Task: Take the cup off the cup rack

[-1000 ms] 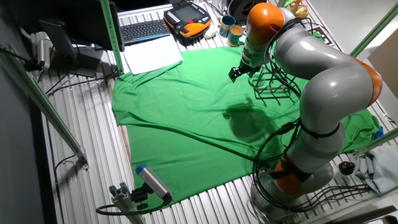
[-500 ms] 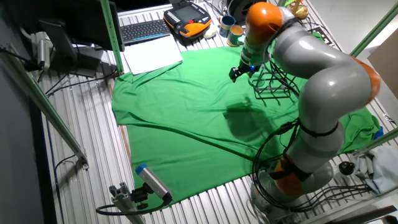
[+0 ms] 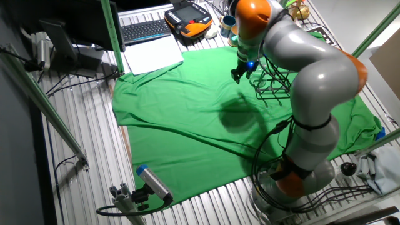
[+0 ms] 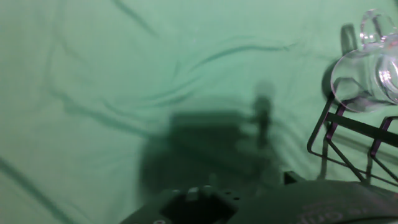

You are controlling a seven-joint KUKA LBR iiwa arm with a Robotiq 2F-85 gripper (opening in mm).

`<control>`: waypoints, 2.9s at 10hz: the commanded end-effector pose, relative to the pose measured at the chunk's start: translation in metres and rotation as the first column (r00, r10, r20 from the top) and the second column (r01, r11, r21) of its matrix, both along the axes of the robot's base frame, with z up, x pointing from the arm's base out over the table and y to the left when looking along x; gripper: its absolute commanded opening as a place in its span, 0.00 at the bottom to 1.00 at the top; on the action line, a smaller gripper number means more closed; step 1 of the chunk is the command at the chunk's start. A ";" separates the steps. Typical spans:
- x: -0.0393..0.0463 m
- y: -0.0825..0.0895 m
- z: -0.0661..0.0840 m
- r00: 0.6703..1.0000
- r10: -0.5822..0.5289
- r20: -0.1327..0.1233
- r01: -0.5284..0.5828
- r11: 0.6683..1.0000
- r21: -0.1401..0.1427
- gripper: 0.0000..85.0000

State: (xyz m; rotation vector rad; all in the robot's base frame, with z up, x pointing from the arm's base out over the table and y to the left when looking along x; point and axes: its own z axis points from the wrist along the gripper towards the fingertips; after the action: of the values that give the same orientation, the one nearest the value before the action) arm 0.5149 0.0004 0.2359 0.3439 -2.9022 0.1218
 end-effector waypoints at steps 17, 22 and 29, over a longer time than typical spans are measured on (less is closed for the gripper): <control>-0.0001 0.000 0.000 0.999 0.042 -0.014 -0.042 0.999 -0.006 0.20; -0.0001 0.000 0.000 0.999 0.036 -0.014 -0.036 0.999 -0.009 0.20; -0.0001 0.000 0.000 0.995 -0.018 0.095 0.009 0.996 0.093 0.20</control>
State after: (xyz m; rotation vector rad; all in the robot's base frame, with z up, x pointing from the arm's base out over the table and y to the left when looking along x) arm 0.5146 0.0005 0.2358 0.3386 -2.9820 0.0156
